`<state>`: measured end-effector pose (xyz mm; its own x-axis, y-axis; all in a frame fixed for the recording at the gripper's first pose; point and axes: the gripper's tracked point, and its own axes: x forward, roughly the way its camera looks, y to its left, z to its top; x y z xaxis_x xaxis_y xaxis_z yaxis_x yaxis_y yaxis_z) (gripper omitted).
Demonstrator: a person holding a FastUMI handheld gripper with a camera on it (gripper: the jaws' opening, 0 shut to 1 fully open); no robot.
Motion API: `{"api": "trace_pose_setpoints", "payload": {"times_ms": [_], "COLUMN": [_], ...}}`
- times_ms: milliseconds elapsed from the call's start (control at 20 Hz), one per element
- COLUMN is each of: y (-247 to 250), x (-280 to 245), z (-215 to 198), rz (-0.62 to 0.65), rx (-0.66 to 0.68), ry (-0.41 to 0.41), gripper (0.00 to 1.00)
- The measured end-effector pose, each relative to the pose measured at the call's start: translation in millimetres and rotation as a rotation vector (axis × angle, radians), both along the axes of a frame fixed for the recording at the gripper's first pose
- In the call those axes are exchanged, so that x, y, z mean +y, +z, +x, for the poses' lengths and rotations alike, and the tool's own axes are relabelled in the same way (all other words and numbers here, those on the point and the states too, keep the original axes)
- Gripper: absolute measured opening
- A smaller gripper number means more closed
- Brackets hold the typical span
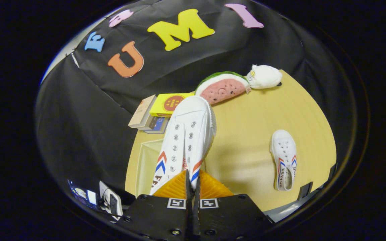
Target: Open the storage box then place both shoes into the box .Put the left shoe in first, then the right shoe, with the right side of both shoes facing outward in a uniform manner.
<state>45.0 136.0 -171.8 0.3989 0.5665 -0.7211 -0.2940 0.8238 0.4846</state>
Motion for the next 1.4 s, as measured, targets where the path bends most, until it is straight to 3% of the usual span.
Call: {"api": "trace_pose_setpoints", "payload": {"times_ms": [250,450,1150,1300,1400], "y": [-5.8,-31.4,-94.9,-87.8,-81.7], "x": [95.1,141.2,168.3,178.1,178.8], "z": [-22.7,-37.7,-62.5,-62.7,-56.0], "rz": [-0.019,-0.069,-0.235,-0.199,-0.203], "rx": [0.014,0.037,0.089,0.068,0.031], "ry": [0.089,0.138,0.179,0.202,0.200], "gripper": [0.00,0.00,0.02,0.19,0.54]}}
